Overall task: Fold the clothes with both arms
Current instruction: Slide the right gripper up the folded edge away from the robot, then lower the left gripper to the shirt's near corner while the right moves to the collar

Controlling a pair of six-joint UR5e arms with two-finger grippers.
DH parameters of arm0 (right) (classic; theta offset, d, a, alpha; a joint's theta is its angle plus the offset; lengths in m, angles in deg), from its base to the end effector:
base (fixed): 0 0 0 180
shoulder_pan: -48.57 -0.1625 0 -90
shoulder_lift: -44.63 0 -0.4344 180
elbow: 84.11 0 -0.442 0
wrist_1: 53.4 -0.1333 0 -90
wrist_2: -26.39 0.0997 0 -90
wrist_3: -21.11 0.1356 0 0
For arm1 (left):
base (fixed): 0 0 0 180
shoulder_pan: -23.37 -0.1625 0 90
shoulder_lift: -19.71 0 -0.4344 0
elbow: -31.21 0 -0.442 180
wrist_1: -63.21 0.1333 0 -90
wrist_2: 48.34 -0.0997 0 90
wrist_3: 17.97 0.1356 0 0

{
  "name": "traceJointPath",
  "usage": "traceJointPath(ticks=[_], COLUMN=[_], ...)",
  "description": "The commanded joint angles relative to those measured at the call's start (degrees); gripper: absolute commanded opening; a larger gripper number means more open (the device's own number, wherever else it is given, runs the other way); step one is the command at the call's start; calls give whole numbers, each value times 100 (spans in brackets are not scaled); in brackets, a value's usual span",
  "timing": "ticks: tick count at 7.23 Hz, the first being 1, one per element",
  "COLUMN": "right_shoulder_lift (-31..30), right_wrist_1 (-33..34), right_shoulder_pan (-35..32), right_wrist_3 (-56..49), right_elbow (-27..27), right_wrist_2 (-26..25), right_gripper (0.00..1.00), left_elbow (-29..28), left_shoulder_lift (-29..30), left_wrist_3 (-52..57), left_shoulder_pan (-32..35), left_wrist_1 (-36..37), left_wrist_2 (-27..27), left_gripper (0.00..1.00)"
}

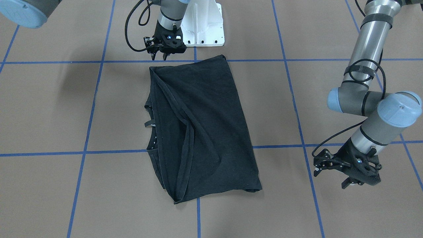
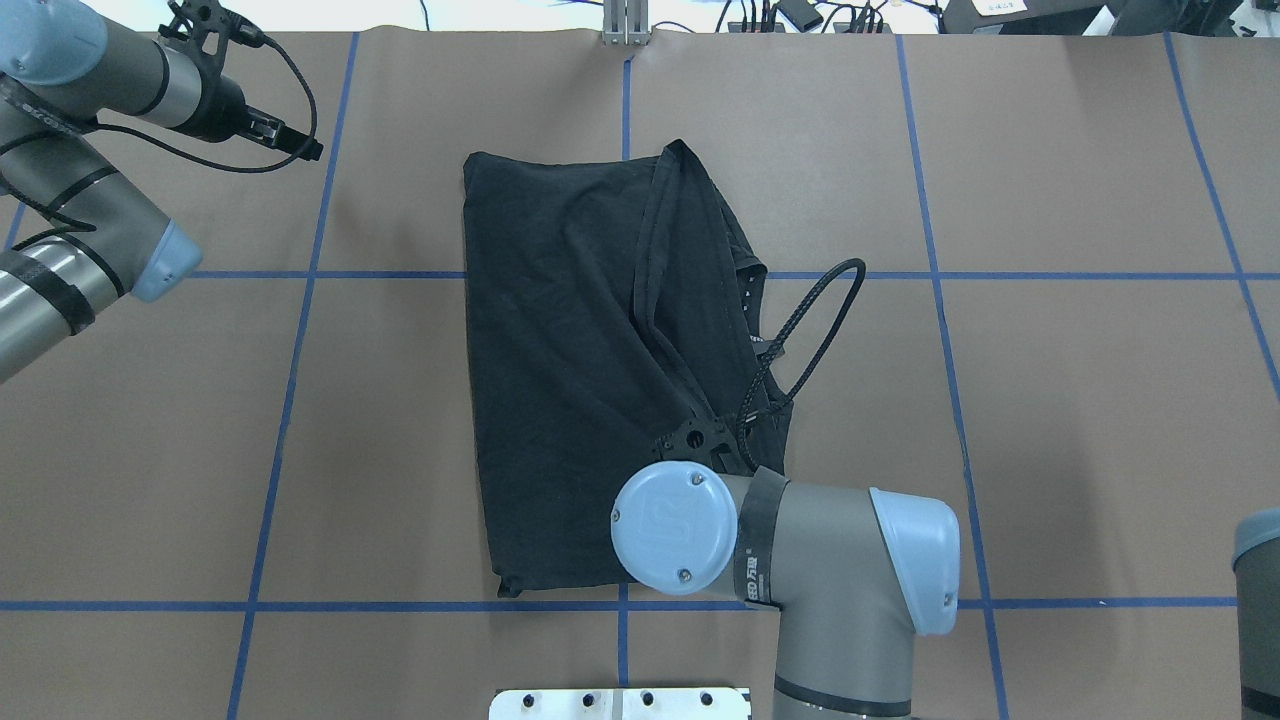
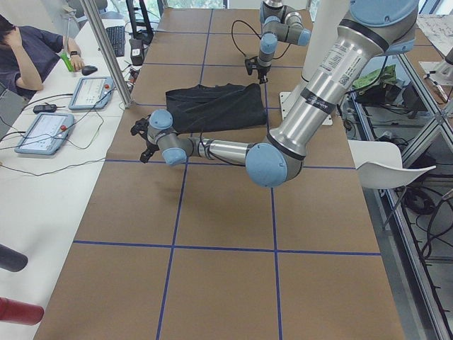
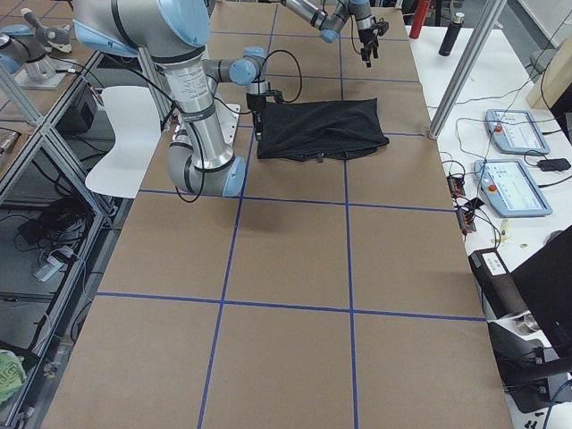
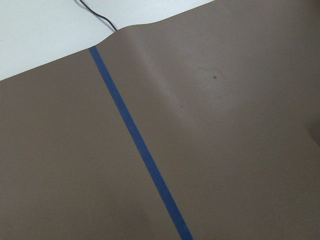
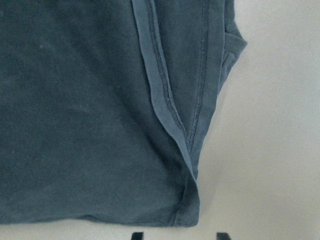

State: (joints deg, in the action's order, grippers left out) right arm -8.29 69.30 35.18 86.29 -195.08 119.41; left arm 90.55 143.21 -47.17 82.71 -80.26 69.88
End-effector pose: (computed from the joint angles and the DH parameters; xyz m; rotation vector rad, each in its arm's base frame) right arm -0.5972 -0.2718 0.2137 0.0960 -0.4357 -0.2078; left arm 0.3668 -0.7544 0.4862 0.6087 0.8722 0.2649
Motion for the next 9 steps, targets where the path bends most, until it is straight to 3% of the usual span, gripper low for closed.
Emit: traceJointPath(ticks=[1, 3, 4, 5, 7, 9], right_shoulder_lift=[-16, -200, -401, -734, -1795, -2178], right_wrist_1=[-578, -1482, -2096, -2806, -4136, -4273], right_shoulder_pan=[-400, -725, -840, -867, -928, -981], right_wrist_3=[30, 737, 1238, 1844, 2462, 3166], right_elbow=[5, 5, -13, -22, -502, -873], right_wrist_2=[58, 453, 471, 462, 401, 288], right_gripper=[100, 100, 100, 100, 99, 99], left_elbow=[59, 418, 812, 1564, 2928, 4133], left_shoulder_lift=[16, -71, -211, -638, -1404, -2064], left_wrist_3=[-469, -1320, -2169, -2865, -4052, -5370], left_shoulder_pan=[-149, -343, -352, -579, -1228, -2315], left_wrist_1=[-23, -32, -32, -41, -23, -32], left_wrist_2=[9, 270, 629, 659, 545, -425], left_gripper=[100, 100, 100, 100, 100, 100])
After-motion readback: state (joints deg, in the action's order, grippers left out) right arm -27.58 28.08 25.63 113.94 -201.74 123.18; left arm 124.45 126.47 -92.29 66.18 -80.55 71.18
